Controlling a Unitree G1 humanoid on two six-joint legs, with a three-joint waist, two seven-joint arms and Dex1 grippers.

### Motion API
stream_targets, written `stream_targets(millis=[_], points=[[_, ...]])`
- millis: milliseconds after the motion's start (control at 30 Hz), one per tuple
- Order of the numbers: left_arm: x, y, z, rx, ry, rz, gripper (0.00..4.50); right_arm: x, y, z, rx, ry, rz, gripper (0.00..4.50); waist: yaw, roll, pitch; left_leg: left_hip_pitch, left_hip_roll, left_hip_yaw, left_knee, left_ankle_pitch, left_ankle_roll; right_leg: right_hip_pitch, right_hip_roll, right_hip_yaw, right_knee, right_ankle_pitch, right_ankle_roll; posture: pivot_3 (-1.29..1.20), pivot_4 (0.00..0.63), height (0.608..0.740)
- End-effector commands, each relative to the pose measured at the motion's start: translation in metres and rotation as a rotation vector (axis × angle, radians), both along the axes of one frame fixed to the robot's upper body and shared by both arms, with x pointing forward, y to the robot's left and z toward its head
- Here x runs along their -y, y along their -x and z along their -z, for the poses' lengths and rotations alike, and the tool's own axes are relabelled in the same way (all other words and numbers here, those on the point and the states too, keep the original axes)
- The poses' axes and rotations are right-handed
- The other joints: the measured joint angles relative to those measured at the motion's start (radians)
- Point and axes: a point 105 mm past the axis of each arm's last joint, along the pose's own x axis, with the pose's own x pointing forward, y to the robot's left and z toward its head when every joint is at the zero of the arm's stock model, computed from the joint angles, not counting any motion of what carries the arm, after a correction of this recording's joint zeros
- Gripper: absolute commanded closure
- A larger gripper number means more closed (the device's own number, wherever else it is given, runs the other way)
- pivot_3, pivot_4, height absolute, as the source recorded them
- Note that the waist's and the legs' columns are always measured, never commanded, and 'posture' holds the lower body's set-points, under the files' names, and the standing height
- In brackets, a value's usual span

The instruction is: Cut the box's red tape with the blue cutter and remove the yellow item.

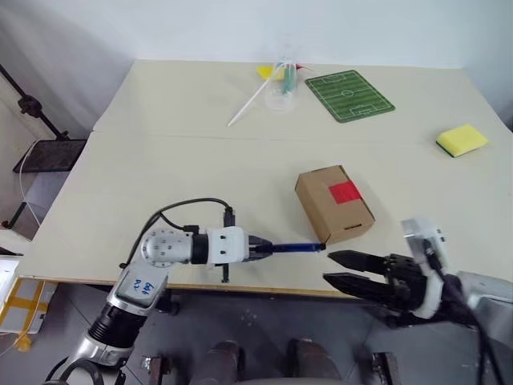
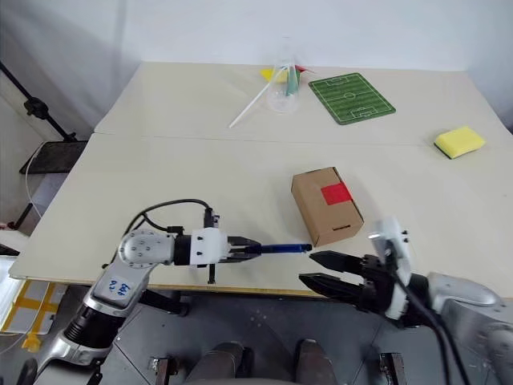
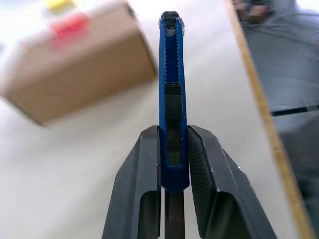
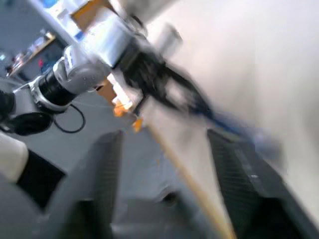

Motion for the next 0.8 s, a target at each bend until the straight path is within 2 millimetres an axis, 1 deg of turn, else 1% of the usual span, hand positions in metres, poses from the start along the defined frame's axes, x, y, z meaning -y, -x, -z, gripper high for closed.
stream_targets(millis=[33,67,100,167,333,400,467,533,633,800], points=[[0.001,0.003,-0.028,0.184,0.057,0.062,4.07,0.005,-0.003,-0.015,-0.151,0.016,0.081,0.14,0.0,0.001,0.001,0.0,-0.001,0.001,0.0,0.0,0.0,0.0,-0.001,0.0,0.0,0.0,0.0,0.0,0.15,0.74],[0.002,0.001,-0.031,0.209,0.061,0.065,4.07,0.004,-0.007,-0.019,-0.149,0.004,0.095,0.02,0.0,-0.002,0.002,0.0,-0.001,0.001,0.0,0.001,0.001,0.0,-0.002,-0.001,-0.001,0.0,0.0,0.0,0.15,0.74],[0.002,-0.001,-0.032,0.216,0.055,0.071,4.07,0.003,-0.009,-0.022,-0.137,-0.015,0.096,0.02,0.0,-0.004,0.003,0.0,0.0,0.001,0.0,0.001,0.001,0.001,-0.002,-0.002,-0.001,0.0,0.0,0.0,0.15,0.74],[0.005,0.0,-0.032,0.256,0.037,0.114,4.07,-0.001,-0.013,-0.021,-0.14,-0.047,0.098,0.02,0.0,-0.004,0.003,0.0,0.0,0.001,0.0,0.001,0.0,0.0,-0.001,-0.004,-0.001,0.0,0.0,0.0,0.15,0.74],[0.011,-0.001,-0.027,0.263,0.007,0.163,4.07,-0.011,-0.026,-0.018,-0.145,-0.106,0.131,0.02,-0.001,-0.004,0.003,-0.002,-0.001,0.0,0.0,0.001,0.001,-0.001,-0.002,-0.005,0.001,0.001,0.001,0.0,0.15,0.74],[0.014,-0.001,-0.028,0.272,0.015,0.172,4.07,-0.014,-0.028,-0.017,-0.149,-0.096,0.129,0.02,-0.001,-0.004,0.003,-0.003,-0.001,0.0,0.0,0.001,0.002,-0.001,-0.002,-0.006,0.001,0.001,0.002,0.0,0.15,0.74],[0.018,0.0,-0.029,0.277,0.018,0.188,4.07,-0.016,-0.033,-0.014,-0.158,-0.071,0.138,0.02,-0.001,-0.004,0.003,-0.003,-0.001,0.0,0.0,0.001,0.002,-0.001,-0.003,-0.007,0.0,0.001,0.002,0.0,0.15,0.74],[0.022,0.0,-0.026,0.271,0.019,0.199,4.07,-0.019,-0.042,-0.015,-0.162,-0.064,0.141,0.02,-0.001,-0.004,0.003,-0.003,-0.002,0.0,0.001,0.001,0.002,-0.001,-0.004,-0.009,-0.001,0.001,0.002,0.0,0.15,0.74],[0.026,0.0,-0.027,0.272,0.025,0.207,4.07,-0.025,-0.048,-0.013,-0.177,-0.048,0.125,0.02,-0.003,-0.004,0.003,-0.003,-0.002,0.0,0.001,0.001,0.002,-0.001,-0.004,-0.01,-0.002,0.001,0.002,0.0,0.15,0.74],[0.026,-0.004,-0.027,0.274,0.027,0.19,4.07,-0.028,-0.055,-0.01,-0.194,-0.019,0.123,0.02,-0.006,-0.004,0.003,-0.004,-0.002,-0.001,0.0,0.001,0.002,-0.001,-0.004,-0.01,-0.001,0.001,0.002,0.0,0.15,0.74]])
